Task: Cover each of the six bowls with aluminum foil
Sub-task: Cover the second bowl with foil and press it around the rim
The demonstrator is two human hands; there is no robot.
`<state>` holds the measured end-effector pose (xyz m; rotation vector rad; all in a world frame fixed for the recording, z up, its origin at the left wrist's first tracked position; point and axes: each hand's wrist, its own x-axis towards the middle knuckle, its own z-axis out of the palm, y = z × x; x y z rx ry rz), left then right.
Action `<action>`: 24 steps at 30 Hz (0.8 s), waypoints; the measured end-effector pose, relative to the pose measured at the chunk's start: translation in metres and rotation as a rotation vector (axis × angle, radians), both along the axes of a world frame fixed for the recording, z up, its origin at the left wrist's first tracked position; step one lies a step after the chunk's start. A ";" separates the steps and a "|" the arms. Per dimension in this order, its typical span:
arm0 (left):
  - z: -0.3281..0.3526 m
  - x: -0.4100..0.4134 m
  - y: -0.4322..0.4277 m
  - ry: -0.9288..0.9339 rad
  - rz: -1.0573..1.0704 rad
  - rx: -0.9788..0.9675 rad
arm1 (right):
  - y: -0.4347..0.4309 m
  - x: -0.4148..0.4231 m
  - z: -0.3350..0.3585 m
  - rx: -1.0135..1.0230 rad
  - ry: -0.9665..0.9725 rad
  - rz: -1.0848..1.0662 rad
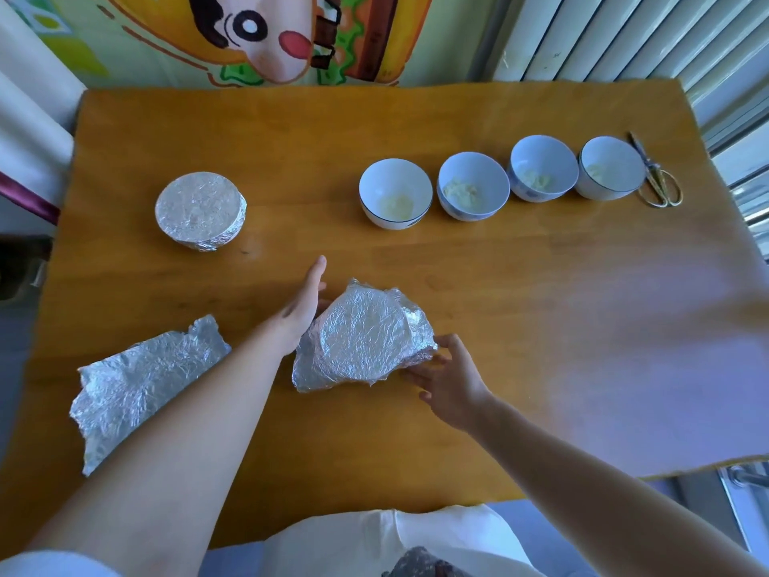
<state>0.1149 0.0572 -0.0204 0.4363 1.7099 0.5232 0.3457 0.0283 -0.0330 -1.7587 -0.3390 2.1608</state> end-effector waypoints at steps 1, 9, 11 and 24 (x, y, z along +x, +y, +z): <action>-0.001 0.000 0.000 -0.009 0.004 -0.006 | 0.001 -0.002 0.000 0.002 0.041 -0.027; -0.004 -0.012 -0.028 0.022 0.079 0.009 | 0.033 -0.020 0.000 0.017 0.132 -0.100; -0.005 -0.011 -0.046 0.002 0.130 0.063 | 0.046 -0.029 0.001 0.029 0.125 -0.086; 0.002 -0.007 -0.082 0.610 -0.564 0.537 | 0.079 -0.030 0.029 1.267 -0.396 1.424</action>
